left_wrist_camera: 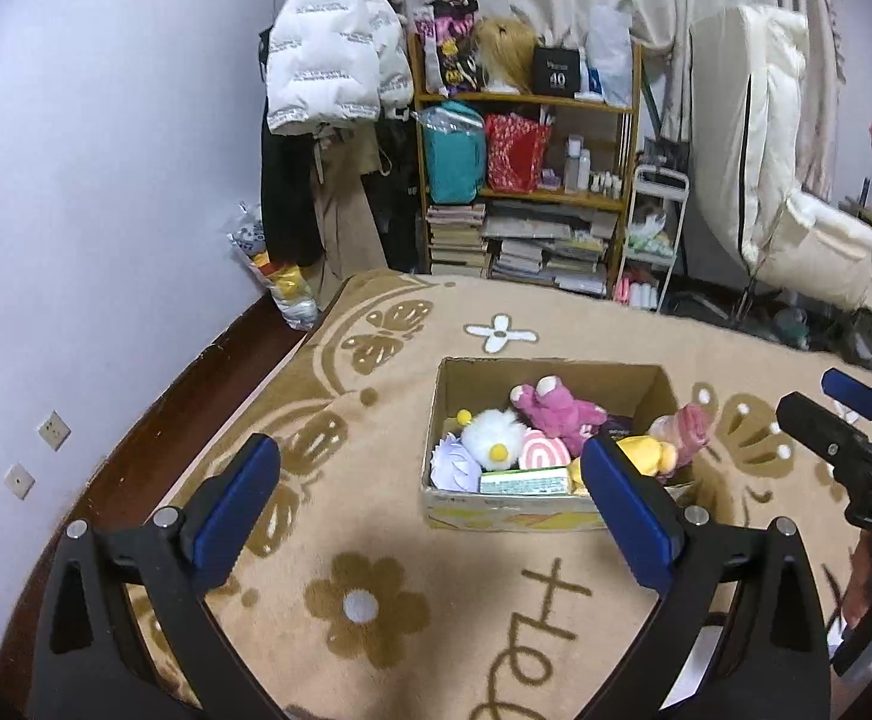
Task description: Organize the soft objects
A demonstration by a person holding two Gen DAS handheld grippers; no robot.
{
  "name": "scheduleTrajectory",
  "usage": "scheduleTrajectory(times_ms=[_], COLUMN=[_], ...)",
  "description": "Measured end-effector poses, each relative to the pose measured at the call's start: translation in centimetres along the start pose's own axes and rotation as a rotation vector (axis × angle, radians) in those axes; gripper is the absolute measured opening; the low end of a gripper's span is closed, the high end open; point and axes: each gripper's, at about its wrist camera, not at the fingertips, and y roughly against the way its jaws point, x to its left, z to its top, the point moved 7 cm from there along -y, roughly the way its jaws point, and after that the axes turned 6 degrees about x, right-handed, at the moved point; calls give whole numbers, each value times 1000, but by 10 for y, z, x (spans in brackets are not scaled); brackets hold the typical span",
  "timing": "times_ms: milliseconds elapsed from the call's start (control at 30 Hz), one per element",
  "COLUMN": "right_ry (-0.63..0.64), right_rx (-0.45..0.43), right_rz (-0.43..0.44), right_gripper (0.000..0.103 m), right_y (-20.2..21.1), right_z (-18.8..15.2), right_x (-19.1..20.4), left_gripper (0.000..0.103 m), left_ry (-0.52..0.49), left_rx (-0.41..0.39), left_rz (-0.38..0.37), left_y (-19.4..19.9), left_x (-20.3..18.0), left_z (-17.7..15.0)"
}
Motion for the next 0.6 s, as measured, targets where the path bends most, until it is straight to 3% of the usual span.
scheduleTrajectory(times_ms=[400, 600], right_ry=[16, -2], right_rx=[-62, -106], right_rz=[20, 17], right_gripper=[103, 103], right_y=[47, 57], right_z=[-24, -39], right_x=[15, 13], left_gripper=[100, 100], left_ry=[30, 39], left_rx=[-138, -159], left_rz=[45, 20], left_y=[66, 70], left_x=[19, 21], left_z=[-30, -47])
